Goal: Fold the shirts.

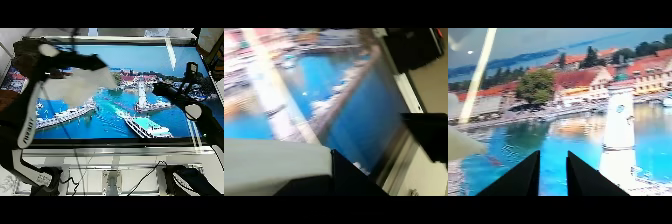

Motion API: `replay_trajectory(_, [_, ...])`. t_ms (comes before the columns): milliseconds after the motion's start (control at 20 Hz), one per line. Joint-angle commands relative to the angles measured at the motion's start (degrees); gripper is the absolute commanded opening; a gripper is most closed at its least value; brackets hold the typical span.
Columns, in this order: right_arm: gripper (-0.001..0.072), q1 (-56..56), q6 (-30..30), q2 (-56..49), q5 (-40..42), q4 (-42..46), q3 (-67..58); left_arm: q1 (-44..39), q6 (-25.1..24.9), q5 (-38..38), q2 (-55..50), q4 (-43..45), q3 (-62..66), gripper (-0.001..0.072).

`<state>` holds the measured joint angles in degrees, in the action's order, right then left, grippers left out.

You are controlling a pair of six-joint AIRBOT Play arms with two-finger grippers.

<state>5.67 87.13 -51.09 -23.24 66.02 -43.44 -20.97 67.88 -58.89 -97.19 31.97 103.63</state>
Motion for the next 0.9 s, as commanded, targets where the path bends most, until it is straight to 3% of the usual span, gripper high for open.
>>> replay_trajectory(0, [0.032,-6.32,-0.57,0.11,-7.89,3.8,-0.02,-16.04,5.05,10.29,-0.59,8.92,1.05,0.0009])
replay_trajectory(100, [0.036,-8.96,-3.28,0.48,-11.76,4.72,-0.02,-21.16,7.37,10.45,-2.03,15.58,1.05,0.002])
replay_trajectory(150, [0.041,-9.88,-4.74,0.98,-13.44,4.72,-0.02,-22.73,7.37,12.0,-2.69,17.94,1.05,0.0256])
replay_trajectory(200, [0.0471,-10.62,-6.19,1.81,-14.93,4.72,-0.02,-23.43,8.17,14.21,-3.02,19.32,1.05,0.0577])
replay_trajectory(250, [0.0486,-11.02,-7.32,2.69,-15.8,4.76,-0.02,-23.37,9.84,16.72,-3.08,20.0,1.05,0.0624])
replay_trajectory(400, [0.0487,-11.15,-9.46,4.15,-16.63,4.48,-0.02,-20.41,15.08,21.53,-3.04,25.9,1.07,0.061])
replay_trajectory(550, [0.0485,-11.17,-12.22,3.34,-16.74,4.7,-0.02,-15.21,28.87,12.9,-3.06,40.63,1.05,0.0611])
replay_trajectory(600, [0.0485,-11.17,-12.22,2.25,-16.81,4.7,-0.02,-13.64,31.04,8.39,-3.06,45.09,1.05,0.0612])
replay_trajectory(700, [0.0485,-11.17,-12.48,-2.67,-18.12,3.15,-0.02,-10.64,31.63,-0.07,-3.06,50.66,1.05,0.0612])
replay_trajectory(850, [0.0485,-11.15,-18.73,-12.33,-20.9,-4.87,-0.02,-6.93,31.56,-4.9,-3.08,54.05,1.05,0.0612])
